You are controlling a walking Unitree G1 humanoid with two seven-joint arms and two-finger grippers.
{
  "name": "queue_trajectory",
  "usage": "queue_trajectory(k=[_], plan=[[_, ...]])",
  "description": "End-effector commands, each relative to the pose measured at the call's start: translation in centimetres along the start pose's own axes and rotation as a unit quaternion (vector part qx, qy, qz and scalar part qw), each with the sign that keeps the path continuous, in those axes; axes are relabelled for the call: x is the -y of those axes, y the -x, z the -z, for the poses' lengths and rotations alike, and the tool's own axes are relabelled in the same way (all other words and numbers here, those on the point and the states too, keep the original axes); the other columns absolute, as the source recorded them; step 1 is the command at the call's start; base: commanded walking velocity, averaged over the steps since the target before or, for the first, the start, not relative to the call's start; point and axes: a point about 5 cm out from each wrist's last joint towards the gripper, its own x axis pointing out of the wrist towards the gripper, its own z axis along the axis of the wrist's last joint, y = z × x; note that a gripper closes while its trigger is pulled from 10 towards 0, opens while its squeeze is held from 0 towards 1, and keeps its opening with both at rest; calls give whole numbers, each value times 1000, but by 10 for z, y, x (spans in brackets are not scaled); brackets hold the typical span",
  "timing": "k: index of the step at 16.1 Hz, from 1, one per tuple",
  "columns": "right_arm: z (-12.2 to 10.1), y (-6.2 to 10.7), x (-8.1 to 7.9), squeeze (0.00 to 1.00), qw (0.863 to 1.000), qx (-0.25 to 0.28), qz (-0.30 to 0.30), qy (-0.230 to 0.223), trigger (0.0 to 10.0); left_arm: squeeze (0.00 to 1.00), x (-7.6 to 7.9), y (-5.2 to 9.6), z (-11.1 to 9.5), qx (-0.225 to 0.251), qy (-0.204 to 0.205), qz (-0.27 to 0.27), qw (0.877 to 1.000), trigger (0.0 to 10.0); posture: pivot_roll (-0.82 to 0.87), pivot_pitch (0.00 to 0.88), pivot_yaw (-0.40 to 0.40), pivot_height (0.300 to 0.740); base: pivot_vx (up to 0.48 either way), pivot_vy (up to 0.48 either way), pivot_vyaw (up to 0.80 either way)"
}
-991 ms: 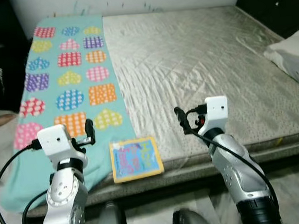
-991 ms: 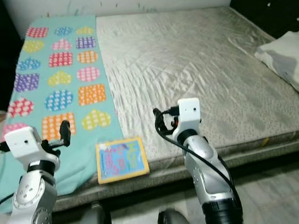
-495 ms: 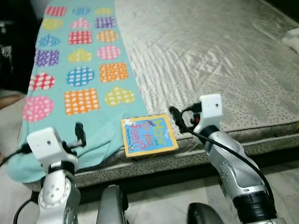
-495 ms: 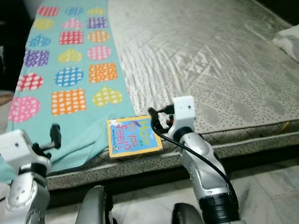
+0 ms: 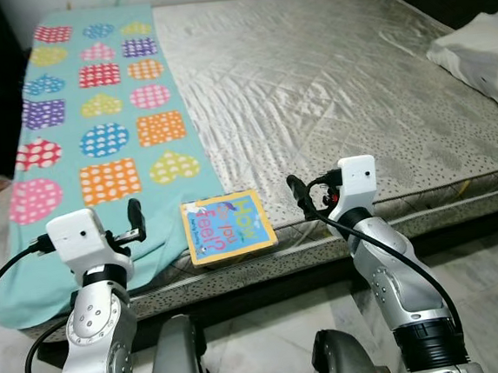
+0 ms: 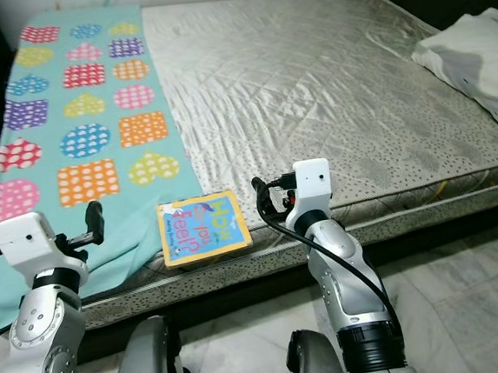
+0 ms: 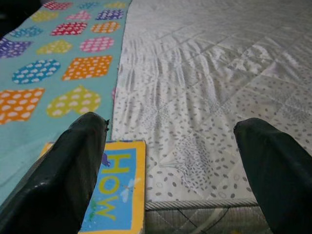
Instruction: Clean up the room
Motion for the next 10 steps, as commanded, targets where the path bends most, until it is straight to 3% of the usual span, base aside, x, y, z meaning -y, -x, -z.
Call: queue_trajectory(k=[1,6,10], plan=[[-1,1,0,0,1000,5,-5,2,10000,0,-2,0,2,-5,-1,-11,1000,10000,46,126,-66,556,0,0,0],[1,1,0,0,1000,1,-7,10,10000,0,-9,1,3,-3,4,-25,1000,10000,44,133,-72,542,0,0,0],[0,1,0,0,1000,1,-10,19,10000,0,-8,0,1,3,7,-21,1000,10000,39,141,-75,542,304,0,0]])
